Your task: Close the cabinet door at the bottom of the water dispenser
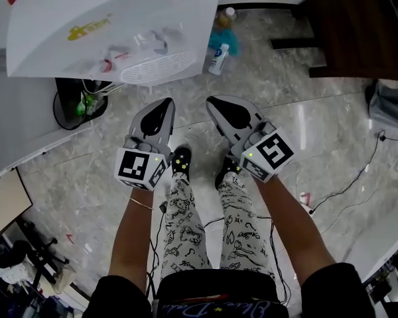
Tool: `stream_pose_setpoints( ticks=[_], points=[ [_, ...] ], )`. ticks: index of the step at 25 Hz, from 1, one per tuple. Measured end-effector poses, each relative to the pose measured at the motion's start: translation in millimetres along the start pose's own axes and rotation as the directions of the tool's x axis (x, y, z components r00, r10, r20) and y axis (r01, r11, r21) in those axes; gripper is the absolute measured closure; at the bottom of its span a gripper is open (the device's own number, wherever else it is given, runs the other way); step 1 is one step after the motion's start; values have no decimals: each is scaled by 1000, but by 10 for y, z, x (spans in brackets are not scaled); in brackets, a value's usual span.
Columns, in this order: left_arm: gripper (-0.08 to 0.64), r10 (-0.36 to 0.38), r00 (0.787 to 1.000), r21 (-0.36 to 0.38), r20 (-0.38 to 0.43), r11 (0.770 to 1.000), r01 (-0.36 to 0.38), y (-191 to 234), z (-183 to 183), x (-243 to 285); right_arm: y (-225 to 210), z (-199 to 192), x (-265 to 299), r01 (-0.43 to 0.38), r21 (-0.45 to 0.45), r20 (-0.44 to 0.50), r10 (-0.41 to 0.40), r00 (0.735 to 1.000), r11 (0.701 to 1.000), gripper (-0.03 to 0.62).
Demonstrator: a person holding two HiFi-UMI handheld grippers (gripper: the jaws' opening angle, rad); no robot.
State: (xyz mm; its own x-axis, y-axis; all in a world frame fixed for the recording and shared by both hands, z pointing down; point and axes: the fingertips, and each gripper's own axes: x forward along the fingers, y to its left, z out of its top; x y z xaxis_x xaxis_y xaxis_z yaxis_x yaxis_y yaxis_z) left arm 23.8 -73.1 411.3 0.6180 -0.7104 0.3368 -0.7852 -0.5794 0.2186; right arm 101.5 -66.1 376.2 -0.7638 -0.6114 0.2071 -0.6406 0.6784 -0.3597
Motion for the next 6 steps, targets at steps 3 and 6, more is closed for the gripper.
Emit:
stream_pose_setpoints(
  ticks=[3, 6],
  points=[
    [560, -14, 1000, 2, -5, 1000, 14, -14, 5, -24, 23, -13, 10, 4, -5, -7, -4, 1000, 1000, 577],
    [560, -17, 1000, -17, -2, 1000, 17, -32, 0, -52, 53, -27, 1, 2, -10, -12, -2, 1000, 1000, 577]
  ],
)
